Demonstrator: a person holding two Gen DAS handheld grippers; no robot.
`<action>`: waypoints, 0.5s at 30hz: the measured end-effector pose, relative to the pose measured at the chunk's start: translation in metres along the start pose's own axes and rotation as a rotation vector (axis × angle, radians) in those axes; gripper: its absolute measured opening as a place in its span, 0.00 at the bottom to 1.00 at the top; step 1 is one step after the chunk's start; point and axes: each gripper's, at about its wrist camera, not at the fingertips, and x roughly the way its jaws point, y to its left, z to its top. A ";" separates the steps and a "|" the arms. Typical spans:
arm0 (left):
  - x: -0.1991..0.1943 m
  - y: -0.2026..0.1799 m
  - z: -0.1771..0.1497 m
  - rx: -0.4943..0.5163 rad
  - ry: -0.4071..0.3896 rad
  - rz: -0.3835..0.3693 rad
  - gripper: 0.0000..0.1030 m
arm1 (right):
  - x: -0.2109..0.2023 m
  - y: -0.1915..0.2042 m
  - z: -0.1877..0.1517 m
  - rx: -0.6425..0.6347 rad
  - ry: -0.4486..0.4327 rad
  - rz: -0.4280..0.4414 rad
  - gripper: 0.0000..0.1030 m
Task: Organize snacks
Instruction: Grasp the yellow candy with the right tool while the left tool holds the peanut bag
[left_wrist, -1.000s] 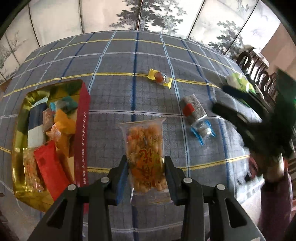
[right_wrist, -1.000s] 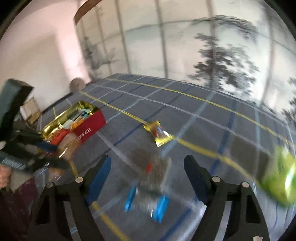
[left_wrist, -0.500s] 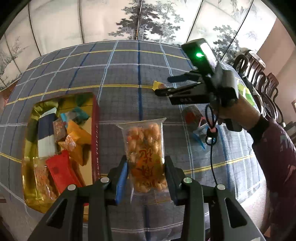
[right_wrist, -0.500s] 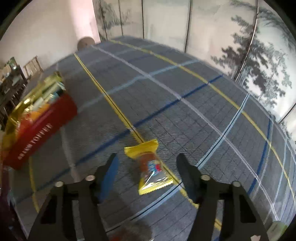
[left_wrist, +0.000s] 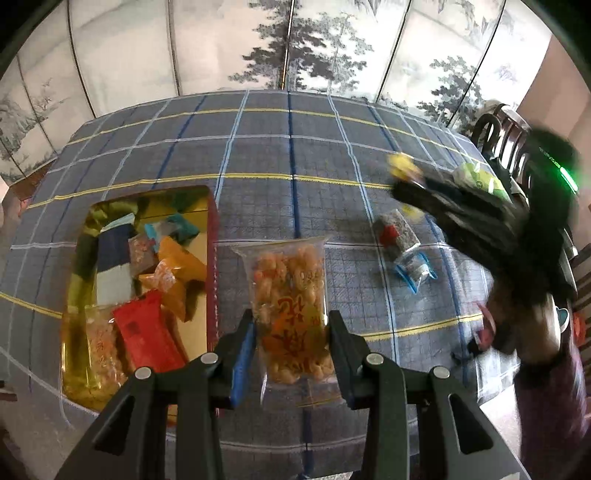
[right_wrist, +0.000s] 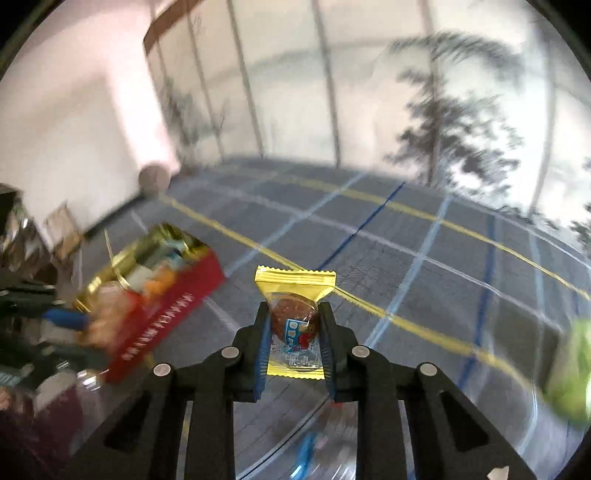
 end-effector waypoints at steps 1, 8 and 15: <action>-0.003 -0.001 -0.002 0.001 -0.007 0.005 0.37 | -0.018 0.007 -0.014 0.024 -0.043 -0.046 0.21; -0.016 0.001 -0.024 0.004 -0.038 0.038 0.37 | -0.046 0.008 -0.068 0.202 -0.136 -0.233 0.21; -0.029 0.025 -0.044 -0.032 -0.070 0.098 0.37 | -0.043 -0.011 -0.093 0.316 -0.137 -0.352 0.22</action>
